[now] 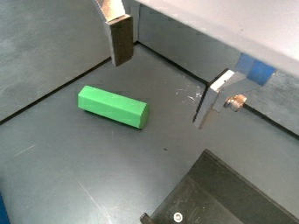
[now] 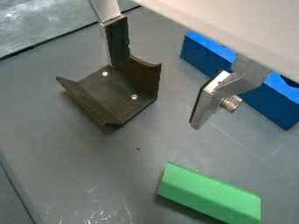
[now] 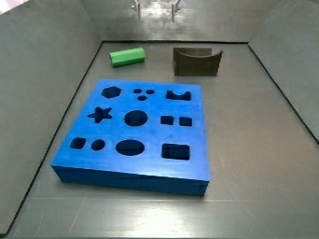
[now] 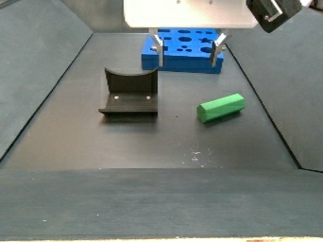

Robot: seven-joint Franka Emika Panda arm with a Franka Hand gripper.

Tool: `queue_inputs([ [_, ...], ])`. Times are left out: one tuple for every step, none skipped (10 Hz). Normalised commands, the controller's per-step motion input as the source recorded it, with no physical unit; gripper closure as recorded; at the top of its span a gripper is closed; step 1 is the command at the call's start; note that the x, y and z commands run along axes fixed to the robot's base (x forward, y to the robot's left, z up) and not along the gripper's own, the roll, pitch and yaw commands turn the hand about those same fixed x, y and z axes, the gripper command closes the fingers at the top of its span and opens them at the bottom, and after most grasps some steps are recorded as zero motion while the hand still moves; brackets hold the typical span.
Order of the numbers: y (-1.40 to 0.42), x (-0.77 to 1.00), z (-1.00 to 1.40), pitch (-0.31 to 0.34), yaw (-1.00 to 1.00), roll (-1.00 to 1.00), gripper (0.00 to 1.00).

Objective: Pick up the hexagon object. Move up. Place the hexagon object on the fixture. Regrasp the hexagon object. Move to above the board. Insert the hexagon object.
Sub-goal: Pick up the hexagon object.

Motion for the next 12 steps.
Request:
queue_inputs([
  [0.05,0.0,-0.05,-0.12,0.0,-0.25,0.0],
  [0.0,0.0,-0.03,-0.023,0.0,-0.06,0.0],
  [0.0,-0.33,-0.11,0.006,-0.23,0.0,0.0],
  [0.03,-0.38,-0.19,0.0,-0.77,0.0,0.0],
  [0.03,-0.39,-0.19,0.0,-0.82,0.0,0.0],
  [0.0,-0.43,-0.22,0.0,-0.72,0.0,0.0],
  [-0.02,0.0,-0.06,0.0,0.0,0.0,0.0],
  [0.0,-0.04,-0.37,0.0,-1.0,0.05,0.0],
  [0.0,0.0,-0.44,0.0,-1.0,0.01,0.0],
  [0.0,0.0,-0.49,0.0,-1.0,0.0,0.0],
  [0.0,0.0,-0.58,0.0,-1.0,0.0,0.0],
  [-0.07,-0.18,-0.5,-0.009,-0.82,-0.05,0.0],
])
